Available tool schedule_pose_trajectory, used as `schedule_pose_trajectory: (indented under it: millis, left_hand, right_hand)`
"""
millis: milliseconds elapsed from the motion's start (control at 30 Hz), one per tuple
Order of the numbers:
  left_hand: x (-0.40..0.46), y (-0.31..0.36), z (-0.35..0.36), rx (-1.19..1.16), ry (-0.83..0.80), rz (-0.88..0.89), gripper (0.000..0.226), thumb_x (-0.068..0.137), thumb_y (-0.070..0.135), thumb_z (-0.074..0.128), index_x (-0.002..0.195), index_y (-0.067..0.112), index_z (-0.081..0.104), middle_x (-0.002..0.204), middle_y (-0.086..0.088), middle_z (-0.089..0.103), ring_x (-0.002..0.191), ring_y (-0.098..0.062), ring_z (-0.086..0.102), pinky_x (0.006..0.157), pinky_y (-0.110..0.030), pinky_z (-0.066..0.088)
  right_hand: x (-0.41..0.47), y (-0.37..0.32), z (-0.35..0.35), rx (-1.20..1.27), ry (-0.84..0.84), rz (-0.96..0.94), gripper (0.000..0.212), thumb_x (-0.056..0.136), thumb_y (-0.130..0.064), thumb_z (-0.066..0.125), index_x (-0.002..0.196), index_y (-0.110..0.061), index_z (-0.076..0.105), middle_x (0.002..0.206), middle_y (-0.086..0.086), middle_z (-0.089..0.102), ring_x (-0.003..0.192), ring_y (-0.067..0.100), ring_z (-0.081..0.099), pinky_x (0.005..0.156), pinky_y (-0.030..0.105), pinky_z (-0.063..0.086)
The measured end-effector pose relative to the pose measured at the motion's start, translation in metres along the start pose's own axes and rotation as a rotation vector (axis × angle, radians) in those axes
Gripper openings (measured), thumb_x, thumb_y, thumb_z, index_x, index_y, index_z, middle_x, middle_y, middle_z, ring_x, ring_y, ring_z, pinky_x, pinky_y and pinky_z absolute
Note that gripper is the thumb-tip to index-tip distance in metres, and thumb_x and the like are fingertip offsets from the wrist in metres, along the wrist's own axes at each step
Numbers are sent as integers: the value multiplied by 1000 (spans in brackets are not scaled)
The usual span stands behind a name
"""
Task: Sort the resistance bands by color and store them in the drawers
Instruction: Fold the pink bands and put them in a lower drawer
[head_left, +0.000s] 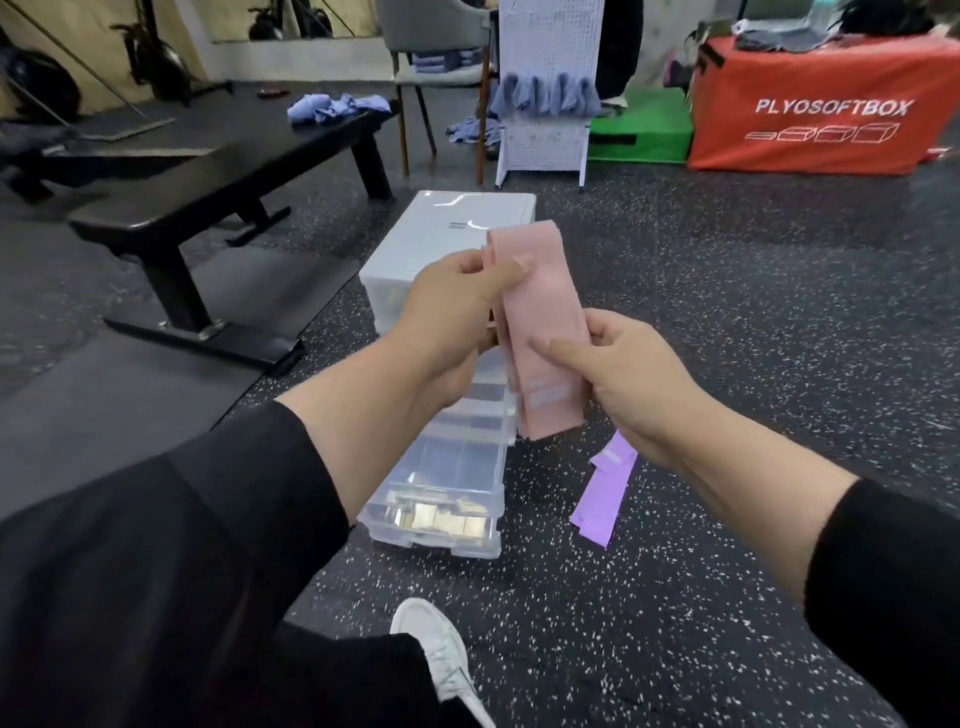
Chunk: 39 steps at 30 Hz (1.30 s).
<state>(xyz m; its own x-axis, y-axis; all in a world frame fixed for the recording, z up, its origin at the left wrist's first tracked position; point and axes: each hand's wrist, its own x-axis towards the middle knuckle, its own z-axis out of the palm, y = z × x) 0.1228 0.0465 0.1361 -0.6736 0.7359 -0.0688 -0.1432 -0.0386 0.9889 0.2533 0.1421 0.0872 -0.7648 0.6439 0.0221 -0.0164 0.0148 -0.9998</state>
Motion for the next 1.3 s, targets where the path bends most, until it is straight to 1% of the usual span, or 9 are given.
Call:
schedule_pose_trajectory:
  millis: [233, 467, 600, 733, 833, 900, 1000, 1167, 1300]
  left_hand:
    - [22, -11, -71, -46, 181, -67, 3, 97, 11, 64, 99, 10, 66, 82, -4, 72, 66, -13, 70, 55, -25, 55]
    - [43, -45, -135, -9, 236, -261, 4, 96, 6, 63, 96, 11, 63, 81, -6, 66, 64, -14, 64, 52, -22, 54]
    - [61, -91, -164, 109, 228, -353, 11, 94, 3, 65, 86, 11, 64, 74, -5, 63, 63, -14, 59, 65, -27, 57]
    - [73, -138, -181, 242, 230, -430, 7, 93, 4, 68, 91, 11, 66, 83, -8, 67, 67, -14, 59, 62, -25, 53]
    - [84, -163, -187, 454, 212, -405, 14, 92, 9, 70, 105, 13, 69, 93, -8, 70, 69, -15, 56, 56, -24, 44]
    - [92, -174, -192, 638, 162, -378, 16, 90, 12, 72, 105, 9, 71, 92, -8, 70, 73, -19, 58, 60, -26, 45]
    - [105, -187, -199, 832, 95, -394, 13, 87, 15, 73, 99, 10, 69, 87, -6, 68, 72, -18, 57, 61, -27, 44]
    - [119, -204, -203, 1063, 18, -436, 14, 82, 11, 67, 74, 10, 56, 62, -4, 48, 57, -24, 41, 49, -26, 29]
    - [122, -216, -198, 1527, -147, -373, 36, 85, 34, 73, 71, 12, 48, 73, -4, 52, 70, -29, 52, 54, -29, 36]
  right_hand:
    - [37, 10, 44, 39, -147, 133, 15, 92, -13, 71, 106, -9, 68, 90, 7, 78, 76, 21, 75, 65, 36, 58]
    - [80, 39, 73, -303, -228, 154, 17, 92, -17, 71, 108, -19, 73, 96, -1, 76, 75, 13, 71, 61, 27, 56]
    - [102, 80, 85, -517, -253, 180, 21, 87, -18, 78, 107, -15, 73, 98, 6, 73, 78, 20, 65, 65, 29, 49]
    - [120, 122, 93, -660, -280, 254, 28, 87, -19, 78, 113, -11, 72, 105, 10, 72, 89, 29, 67, 71, 33, 52]
    - [134, 147, 98, -782, -324, 269, 37, 89, -21, 77, 123, -11, 67, 114, 10, 68, 88, 24, 58, 59, 26, 40]
    - [144, 161, 100, -866, -363, 284, 40, 90, -24, 76, 127, -11, 66, 122, 11, 66, 94, 24, 58, 68, 26, 41]
    - [159, 183, 107, -924, -419, 309, 44, 91, -27, 75, 130, -12, 64, 129, 9, 65, 106, 27, 61, 83, 29, 44]
    - [171, 205, 119, -1017, -529, 356, 37, 89, -30, 77, 119, -11, 68, 117, 7, 67, 103, 29, 63, 84, 33, 49]
    - [170, 218, 125, -1171, -679, 359, 36, 91, -34, 72, 119, -11, 70, 116, 8, 71, 102, 31, 67, 87, 39, 56]
